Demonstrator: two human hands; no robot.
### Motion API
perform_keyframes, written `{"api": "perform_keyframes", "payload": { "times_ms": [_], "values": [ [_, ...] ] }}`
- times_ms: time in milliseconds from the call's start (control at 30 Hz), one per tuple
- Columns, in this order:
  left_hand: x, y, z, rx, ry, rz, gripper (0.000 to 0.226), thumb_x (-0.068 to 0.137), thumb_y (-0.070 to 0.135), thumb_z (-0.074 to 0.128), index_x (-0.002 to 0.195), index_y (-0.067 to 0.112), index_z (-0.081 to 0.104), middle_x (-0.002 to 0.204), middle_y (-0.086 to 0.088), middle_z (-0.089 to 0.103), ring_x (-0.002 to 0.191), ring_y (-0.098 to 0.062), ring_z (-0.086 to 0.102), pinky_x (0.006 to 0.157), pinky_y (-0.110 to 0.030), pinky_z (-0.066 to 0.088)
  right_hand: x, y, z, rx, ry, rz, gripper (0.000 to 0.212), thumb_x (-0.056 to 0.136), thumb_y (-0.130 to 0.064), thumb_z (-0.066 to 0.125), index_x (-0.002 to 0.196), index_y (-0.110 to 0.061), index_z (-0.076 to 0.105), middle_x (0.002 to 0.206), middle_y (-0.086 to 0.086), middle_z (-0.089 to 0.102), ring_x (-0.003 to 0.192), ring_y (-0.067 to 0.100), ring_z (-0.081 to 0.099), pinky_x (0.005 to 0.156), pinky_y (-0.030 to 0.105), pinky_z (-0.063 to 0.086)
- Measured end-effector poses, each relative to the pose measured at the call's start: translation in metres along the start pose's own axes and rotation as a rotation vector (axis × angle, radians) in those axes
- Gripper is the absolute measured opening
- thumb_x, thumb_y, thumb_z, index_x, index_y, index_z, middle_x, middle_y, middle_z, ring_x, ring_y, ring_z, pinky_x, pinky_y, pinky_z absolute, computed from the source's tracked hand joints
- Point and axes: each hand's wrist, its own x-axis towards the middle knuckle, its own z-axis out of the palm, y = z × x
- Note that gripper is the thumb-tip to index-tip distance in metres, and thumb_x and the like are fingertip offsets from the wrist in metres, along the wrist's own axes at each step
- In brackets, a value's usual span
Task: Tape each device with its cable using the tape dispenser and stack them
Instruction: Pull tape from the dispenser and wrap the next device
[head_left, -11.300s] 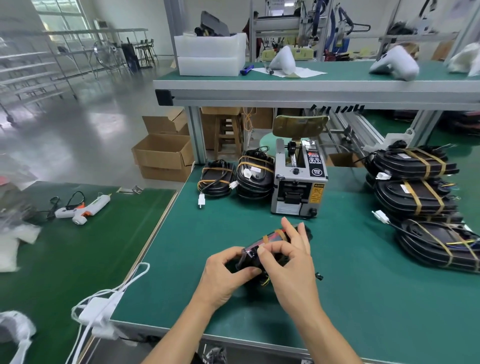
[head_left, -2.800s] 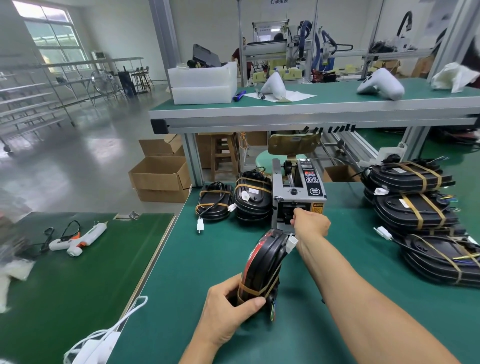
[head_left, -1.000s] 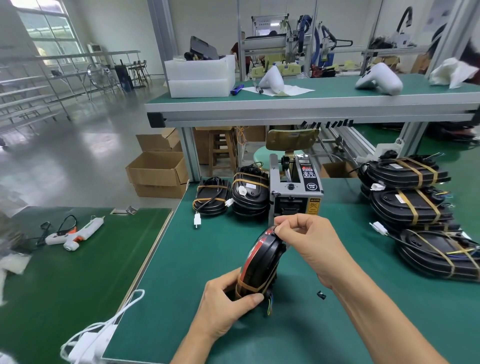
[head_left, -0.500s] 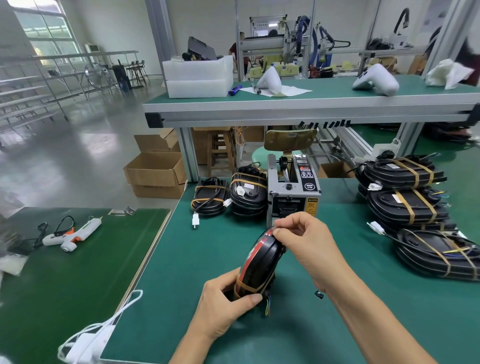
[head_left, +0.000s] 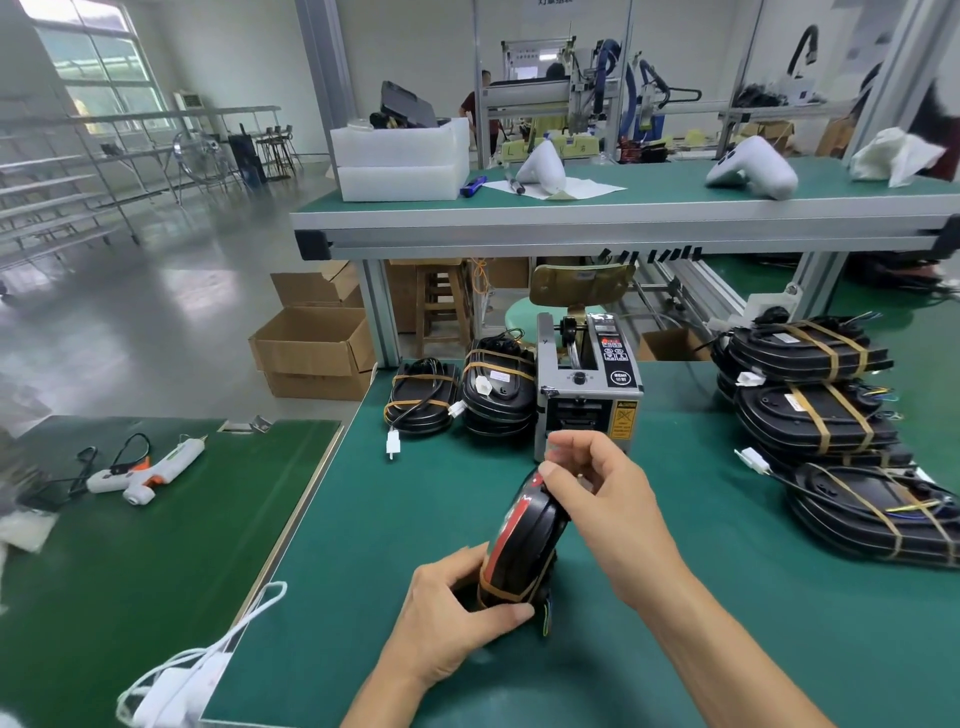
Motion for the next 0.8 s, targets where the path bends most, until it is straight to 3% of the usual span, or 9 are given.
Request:
{"api": "perform_keyframes", "payload": {
  "times_ms": [133,267,400,500,567,633,733,800],
  "values": [
    [-0.001,0.001,0.000,0.036,-0.013,0.002,0.056,0.075,0.058,0.094,0.124,0.037,0.078,0.105,0.007,0.083,0.096,-0.012,0.074,0.106,-0.048,0.052,-0.004,-0.002,-0.004,-0.060,-0.033,-0.029,0.026,0.092,-0.024,0.076,0.114,-0.035,0.070,0.106,-0.016,0.074,0.107,0.001,0.067,0.100,0.029,0.050],
    [-0.001,0.002,0.000,0.049,-0.006,0.004,0.057,0.075,0.057,0.094,0.126,0.038,0.078,0.106,0.008,0.083,0.099,-0.013,0.075,0.105,-0.048,0.053,-0.007,-0.002,-0.009,-0.182,-0.070,-0.103,0.034,0.086,-0.036,0.077,0.118,-0.040,0.067,0.112,-0.020,0.071,0.112,-0.005,0.063,0.097,0.018,0.045],
    [-0.001,0.005,0.000,0.070,0.011,0.009,0.051,0.076,0.050,0.094,0.123,0.038,0.079,0.107,0.007,0.082,0.099,-0.010,0.075,0.098,-0.034,0.054,-0.010,0.000,-0.012,-0.238,-0.158,-0.146,0.055,0.074,-0.057,0.072,0.127,-0.046,0.061,0.124,-0.025,0.063,0.121,-0.007,0.056,0.095,0.008,0.040],
    [-0.001,0.005,-0.001,0.070,0.023,0.014,0.048,0.078,0.046,0.093,0.123,0.036,0.079,0.110,0.005,0.082,0.099,-0.010,0.075,0.090,-0.025,0.056,-0.007,0.003,-0.016,-0.234,-0.194,-0.076,0.080,0.067,-0.068,0.073,0.141,-0.049,0.049,0.134,-0.030,0.055,0.126,-0.011,0.051,0.101,0.015,0.039],
    [-0.001,0.003,0.000,0.061,0.022,0.009,0.049,0.077,0.050,0.094,0.121,0.034,0.079,0.108,0.003,0.082,0.098,-0.010,0.075,0.090,-0.027,0.057,-0.006,0.004,-0.017,-0.274,-0.224,-0.010,0.091,0.064,-0.076,0.071,0.147,-0.049,0.044,0.139,-0.031,0.052,0.127,-0.013,0.048,0.106,0.023,0.040],
    [-0.001,0.001,0.000,0.057,0.020,-0.002,0.055,0.074,0.056,0.095,0.122,0.034,0.079,0.108,0.002,0.082,0.099,-0.013,0.076,0.092,-0.033,0.058,-0.009,0.004,-0.014,-0.335,-0.258,-0.007,0.090,0.063,-0.079,0.072,0.144,-0.051,0.044,0.138,-0.030,0.054,0.123,-0.017,0.048,0.105,0.023,0.042],
    [0.001,0.000,0.002,0.094,0.026,0.012,0.067,0.076,0.056,0.094,0.136,0.038,0.072,0.122,0.009,0.080,0.115,-0.011,0.074,0.100,-0.030,0.056,-0.013,0.003,-0.013,-0.363,-0.195,-0.060,0.090,0.060,-0.079,0.075,0.140,-0.051,0.047,0.131,-0.031,0.058,0.116,-0.022,0.048,0.092,0.007,0.038],
    [0.002,0.000,0.001,0.107,0.051,0.023,0.086,0.076,0.054,0.095,0.153,0.040,0.057,0.139,0.017,0.072,0.132,-0.007,0.066,0.111,-0.025,0.049,-0.015,0.001,-0.011,-0.390,-0.135,-0.103,0.093,0.059,-0.079,0.075,0.142,-0.047,0.047,0.130,-0.032,0.057,0.118,-0.019,0.049,0.091,0.003,0.037]
  ]
}}
